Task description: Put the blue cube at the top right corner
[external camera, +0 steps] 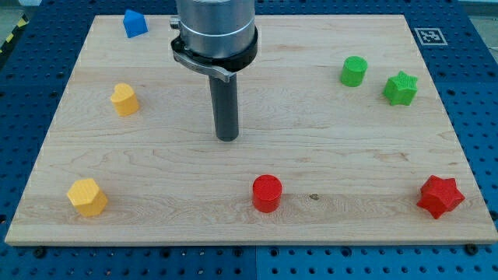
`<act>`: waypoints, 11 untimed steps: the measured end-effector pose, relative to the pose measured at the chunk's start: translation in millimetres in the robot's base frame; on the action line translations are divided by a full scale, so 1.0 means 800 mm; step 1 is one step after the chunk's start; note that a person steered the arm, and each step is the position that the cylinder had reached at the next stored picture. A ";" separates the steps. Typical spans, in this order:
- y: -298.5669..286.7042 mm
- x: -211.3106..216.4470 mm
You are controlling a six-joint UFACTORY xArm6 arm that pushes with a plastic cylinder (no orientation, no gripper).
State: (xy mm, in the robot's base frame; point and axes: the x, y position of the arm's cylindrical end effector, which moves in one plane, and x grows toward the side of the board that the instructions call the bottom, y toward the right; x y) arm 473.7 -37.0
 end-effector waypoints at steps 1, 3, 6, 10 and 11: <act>0.000 0.000; 0.027 -0.074; -0.074 -0.256; 0.047 -0.280; 0.086 -0.276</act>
State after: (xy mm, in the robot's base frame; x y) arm 252.5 31.7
